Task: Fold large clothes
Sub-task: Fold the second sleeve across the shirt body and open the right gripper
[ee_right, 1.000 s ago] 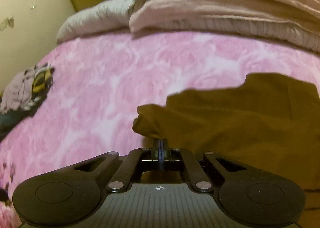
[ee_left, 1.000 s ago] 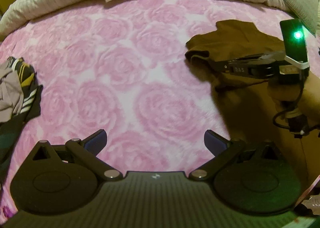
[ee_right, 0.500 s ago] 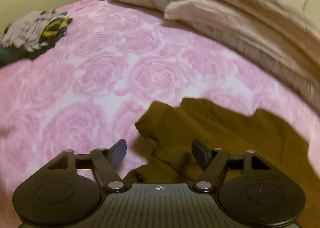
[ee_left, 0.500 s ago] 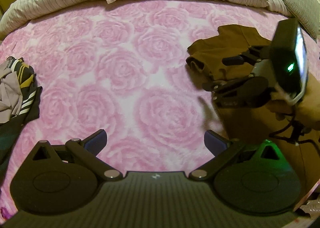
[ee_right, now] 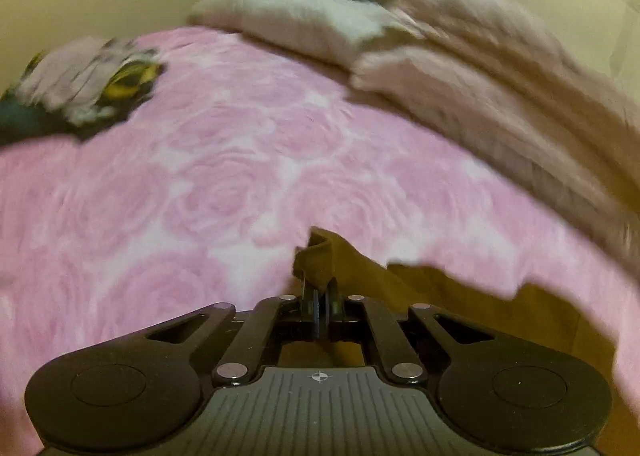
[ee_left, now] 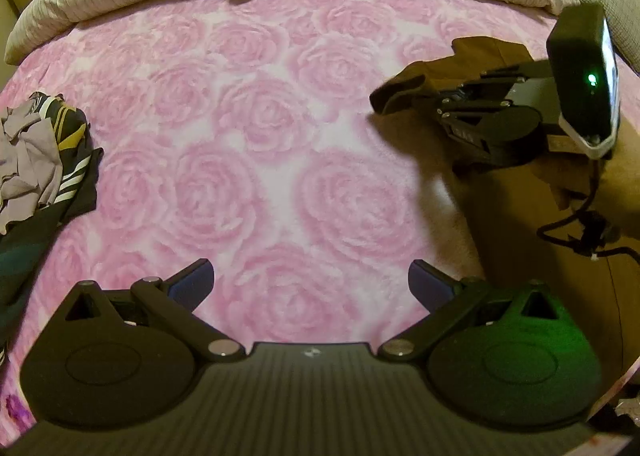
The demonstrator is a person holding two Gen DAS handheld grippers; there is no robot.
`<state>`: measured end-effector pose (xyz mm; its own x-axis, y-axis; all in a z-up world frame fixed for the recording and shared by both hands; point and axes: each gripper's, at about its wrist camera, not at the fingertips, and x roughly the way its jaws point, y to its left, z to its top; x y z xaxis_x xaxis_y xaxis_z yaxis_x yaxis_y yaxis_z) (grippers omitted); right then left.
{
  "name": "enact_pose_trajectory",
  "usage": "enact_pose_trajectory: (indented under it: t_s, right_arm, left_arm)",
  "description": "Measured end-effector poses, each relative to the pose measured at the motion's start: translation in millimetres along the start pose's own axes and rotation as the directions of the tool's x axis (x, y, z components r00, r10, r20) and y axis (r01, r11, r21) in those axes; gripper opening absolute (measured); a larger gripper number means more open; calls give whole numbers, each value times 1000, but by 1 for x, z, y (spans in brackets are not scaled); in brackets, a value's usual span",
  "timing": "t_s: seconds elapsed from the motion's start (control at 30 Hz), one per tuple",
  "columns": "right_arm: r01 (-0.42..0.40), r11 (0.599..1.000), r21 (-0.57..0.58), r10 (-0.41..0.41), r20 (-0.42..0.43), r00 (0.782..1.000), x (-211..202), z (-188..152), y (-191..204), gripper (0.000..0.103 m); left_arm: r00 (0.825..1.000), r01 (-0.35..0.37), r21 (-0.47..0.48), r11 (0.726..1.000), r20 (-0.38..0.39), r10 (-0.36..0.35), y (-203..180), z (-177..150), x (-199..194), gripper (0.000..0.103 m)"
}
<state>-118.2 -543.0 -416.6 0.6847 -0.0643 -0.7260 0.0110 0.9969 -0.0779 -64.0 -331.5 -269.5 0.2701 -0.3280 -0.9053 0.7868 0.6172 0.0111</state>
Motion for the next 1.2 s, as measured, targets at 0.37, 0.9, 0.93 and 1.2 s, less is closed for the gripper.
enact_pose_trajectory:
  t_s: [0.37,0.9,0.93,1.2]
  right_arm:
    - [100,705,702,-207,69,976,-53,-41,-154,0]
    - [53,551,832,-47,-33,998,-46,-96,-215,0]
    - [59,571,819,-41,-43,998,-48,-98,-214,0]
    - [130,584,801,-66,-112,991,-74,-113,-217,15]
  left_arm:
    - [999,33,62,998,-31,-32,-36,8,10,102]
    - [999,45,124,991,-34,-41,-117,42,26,102]
    - [998,47,125,991,-38,-43,-121,43,29,102]
    - [997,76,179,981,-25,-73,-152,51,37,102]
